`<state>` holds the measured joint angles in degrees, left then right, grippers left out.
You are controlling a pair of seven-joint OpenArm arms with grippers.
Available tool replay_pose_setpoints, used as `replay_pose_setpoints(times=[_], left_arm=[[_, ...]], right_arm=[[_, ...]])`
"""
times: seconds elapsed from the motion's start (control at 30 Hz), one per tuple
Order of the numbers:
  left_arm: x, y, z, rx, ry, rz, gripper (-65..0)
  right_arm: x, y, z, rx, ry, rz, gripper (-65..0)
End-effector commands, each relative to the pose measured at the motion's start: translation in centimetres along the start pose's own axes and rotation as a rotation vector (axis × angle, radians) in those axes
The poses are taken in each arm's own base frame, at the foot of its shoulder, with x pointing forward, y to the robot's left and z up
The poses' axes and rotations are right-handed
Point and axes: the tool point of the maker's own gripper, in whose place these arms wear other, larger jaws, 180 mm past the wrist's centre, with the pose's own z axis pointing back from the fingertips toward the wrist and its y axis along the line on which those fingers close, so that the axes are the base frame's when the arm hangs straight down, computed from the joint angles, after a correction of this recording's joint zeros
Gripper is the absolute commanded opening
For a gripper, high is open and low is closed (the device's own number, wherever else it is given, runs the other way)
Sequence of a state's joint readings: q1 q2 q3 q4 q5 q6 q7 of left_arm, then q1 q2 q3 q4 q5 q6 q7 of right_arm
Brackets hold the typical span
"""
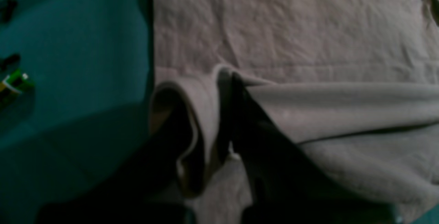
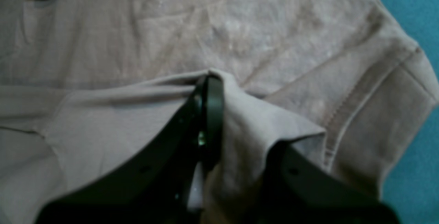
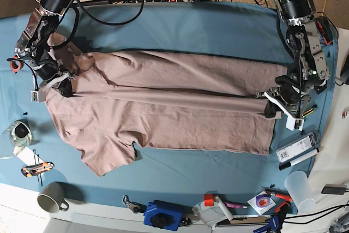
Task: Fold the T-shirt properly
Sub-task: 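Lay the lifted edge back over the shirt body with both grippers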
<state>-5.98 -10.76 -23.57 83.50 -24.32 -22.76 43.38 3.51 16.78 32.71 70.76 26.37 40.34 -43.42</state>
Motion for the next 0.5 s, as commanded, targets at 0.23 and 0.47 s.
replay_pose_setpoints(times=[0.23,0.47], left_arm=[[0.2,-0.9,-0.7,-0.090,-0.007,-0.062,-45.3],[1.9,-0.9,-0.9,-0.085,-0.018,-0.069,-31.7]], right_arm=[[2.6,-0.5,0.4,-0.012,-0.074,0.015,-64.2],[3.7,0.1,1.0,0.046,-0.098,-0.035,-45.2]])
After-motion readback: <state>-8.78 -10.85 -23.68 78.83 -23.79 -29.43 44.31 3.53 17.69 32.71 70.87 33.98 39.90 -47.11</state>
